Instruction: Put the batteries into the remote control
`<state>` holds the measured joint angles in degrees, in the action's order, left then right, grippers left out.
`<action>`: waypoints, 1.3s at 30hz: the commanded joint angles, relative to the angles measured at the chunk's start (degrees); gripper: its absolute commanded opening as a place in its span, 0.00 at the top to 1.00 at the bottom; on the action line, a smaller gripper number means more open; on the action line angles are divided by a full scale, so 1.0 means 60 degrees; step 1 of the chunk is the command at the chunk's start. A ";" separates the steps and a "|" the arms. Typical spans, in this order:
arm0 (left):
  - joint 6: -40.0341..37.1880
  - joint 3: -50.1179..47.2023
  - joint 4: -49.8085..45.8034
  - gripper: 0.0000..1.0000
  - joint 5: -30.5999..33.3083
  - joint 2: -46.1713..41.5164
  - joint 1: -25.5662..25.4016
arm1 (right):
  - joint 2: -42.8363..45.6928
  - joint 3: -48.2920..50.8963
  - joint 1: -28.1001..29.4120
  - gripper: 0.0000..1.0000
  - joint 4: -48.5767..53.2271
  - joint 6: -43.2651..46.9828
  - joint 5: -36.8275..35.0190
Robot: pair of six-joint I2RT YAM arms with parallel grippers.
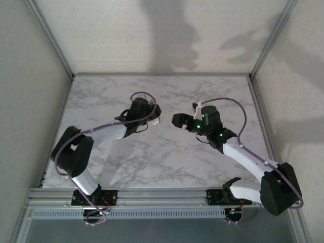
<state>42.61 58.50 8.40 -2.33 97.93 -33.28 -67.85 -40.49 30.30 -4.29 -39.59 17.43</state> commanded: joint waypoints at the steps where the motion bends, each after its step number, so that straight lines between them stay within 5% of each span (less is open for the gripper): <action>1: -0.0699 0.0905 -0.1379 0.48 0.1399 0.0848 -0.0347 | 0.0531 0.0334 -0.0067 0.08 0.0733 0.0724 -0.1030; 15: -0.0956 0.3334 -0.4348 0.50 0.2940 0.3530 -0.1069 | 0.1551 0.1046 -0.0325 0.06 0.1071 0.1153 -0.1888; 24: -0.1039 0.3990 -0.4742 0.38 0.2628 0.4061 -0.1163 | 0.1818 0.1085 -0.0328 0.01 0.1556 0.1343 -0.2850; 30: -0.1008 0.3779 -0.4499 0.16 0.2357 0.3243 -0.1152 | 0.1956 0.0792 -0.0322 0.01 0.2288 0.1782 -0.3900; 32: -0.0973 0.3495 -0.4289 0.01 0.2257 0.2511 -0.1132 | 0.1791 0.0453 -0.0331 0.01 0.2837 0.1944 -0.4750; 36: -0.0900 0.2545 -0.3750 0.01 0.2817 0.0608 -0.0869 | 0.1205 0.0013 -0.0331 0.01 0.3106 0.2704 -0.6403; 39: -0.0540 0.1722 -0.3940 0.00 0.4189 -0.0846 -0.0151 | 0.0441 -0.0064 -0.0326 0.01 0.2678 0.3794 -0.7787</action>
<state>37.30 71.55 -15.40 14.24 100.53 -38.11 -61.95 -39.46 28.69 11.73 -23.81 -17.85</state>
